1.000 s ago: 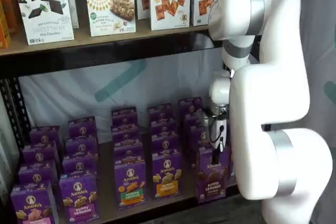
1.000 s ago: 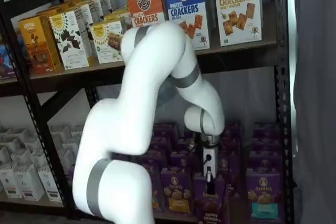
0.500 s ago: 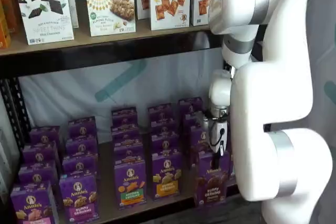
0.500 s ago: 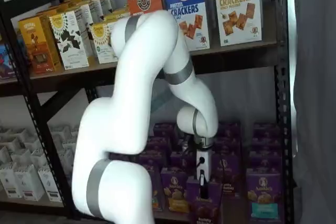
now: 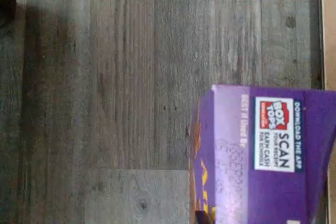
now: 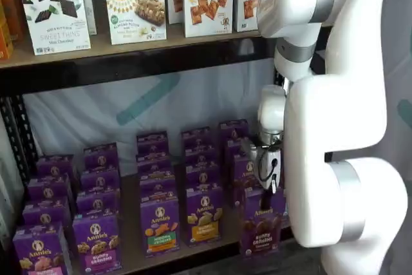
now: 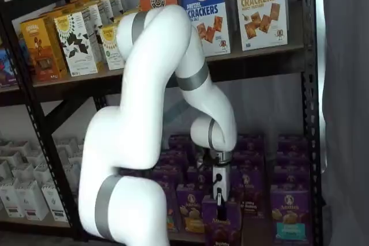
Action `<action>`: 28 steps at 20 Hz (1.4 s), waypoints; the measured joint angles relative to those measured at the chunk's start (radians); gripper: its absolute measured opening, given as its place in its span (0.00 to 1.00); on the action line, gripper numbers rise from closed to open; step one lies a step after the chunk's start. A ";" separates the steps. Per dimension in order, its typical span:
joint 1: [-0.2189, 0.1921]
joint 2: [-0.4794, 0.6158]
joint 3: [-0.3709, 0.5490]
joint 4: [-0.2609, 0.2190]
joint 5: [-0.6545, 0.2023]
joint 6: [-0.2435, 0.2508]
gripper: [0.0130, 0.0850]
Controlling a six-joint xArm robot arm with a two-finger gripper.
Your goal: Pick up the purple box with a brown patch in the center, on the bottom shelf, the fifth box from the left
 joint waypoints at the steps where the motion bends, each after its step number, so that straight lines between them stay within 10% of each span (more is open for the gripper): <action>1: 0.000 -0.008 0.008 0.008 -0.001 -0.007 0.17; 18: 0.038 -0.225 0.220 0.108 -0.005 -0.063 0.17; 28: 0.099 -0.390 0.363 0.068 0.039 0.037 0.17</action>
